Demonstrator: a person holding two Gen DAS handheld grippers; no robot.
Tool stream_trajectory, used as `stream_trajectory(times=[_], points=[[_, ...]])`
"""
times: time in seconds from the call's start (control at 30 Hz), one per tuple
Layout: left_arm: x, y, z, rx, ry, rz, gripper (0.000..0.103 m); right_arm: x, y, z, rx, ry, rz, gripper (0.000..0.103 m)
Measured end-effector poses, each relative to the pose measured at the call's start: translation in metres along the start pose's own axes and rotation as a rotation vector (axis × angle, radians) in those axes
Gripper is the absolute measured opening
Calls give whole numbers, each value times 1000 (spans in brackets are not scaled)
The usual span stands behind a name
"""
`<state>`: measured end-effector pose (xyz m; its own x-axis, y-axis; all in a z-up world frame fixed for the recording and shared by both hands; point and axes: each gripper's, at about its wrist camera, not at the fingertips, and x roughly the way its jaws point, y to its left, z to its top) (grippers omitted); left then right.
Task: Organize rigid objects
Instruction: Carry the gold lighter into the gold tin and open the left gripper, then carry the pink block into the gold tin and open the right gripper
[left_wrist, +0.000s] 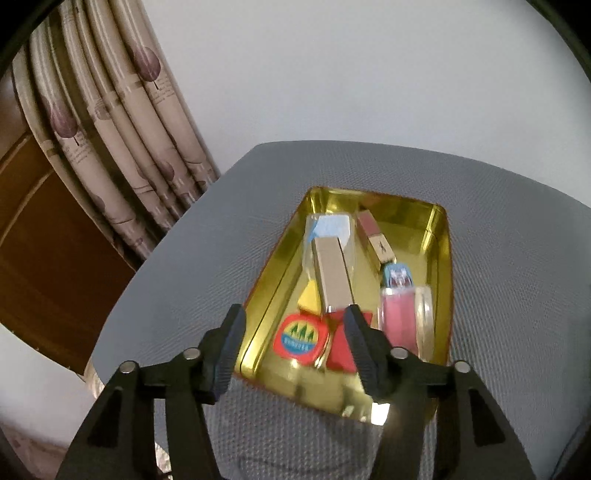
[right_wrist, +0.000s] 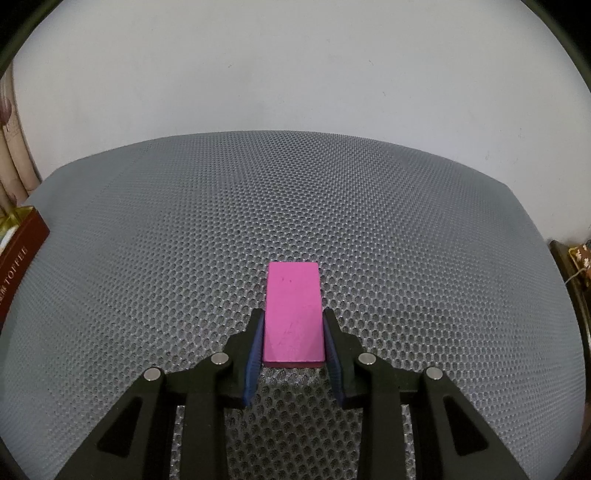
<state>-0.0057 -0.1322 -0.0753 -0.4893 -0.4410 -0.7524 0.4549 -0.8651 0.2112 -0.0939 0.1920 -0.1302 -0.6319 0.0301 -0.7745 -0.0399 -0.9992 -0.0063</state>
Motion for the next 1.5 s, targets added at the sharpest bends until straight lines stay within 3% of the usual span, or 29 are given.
stream_trajectory(times=[0.4,0.6,0.67,0.8,1.1,1.5], points=[[-4,22,-29,-52,-37,16,55,2,-11,2,-4,8,-62,31],[2,27,-29,-70,-20,-16,59,3,-14,7,15,29,-138,30],[1,30,-29,-71,-33,11,59,2,-14,10,18,39,-175,30],[0,36,-29,-81,-30,15,60,-3,-13,14,30,33,-166,30],[3,41,-28,-104,-19,8,63,-27,-8,26,-21,-14,-68,30],[9,70,-24,-198,2,31,64,-57,26,58,-125,-62,171,30]])
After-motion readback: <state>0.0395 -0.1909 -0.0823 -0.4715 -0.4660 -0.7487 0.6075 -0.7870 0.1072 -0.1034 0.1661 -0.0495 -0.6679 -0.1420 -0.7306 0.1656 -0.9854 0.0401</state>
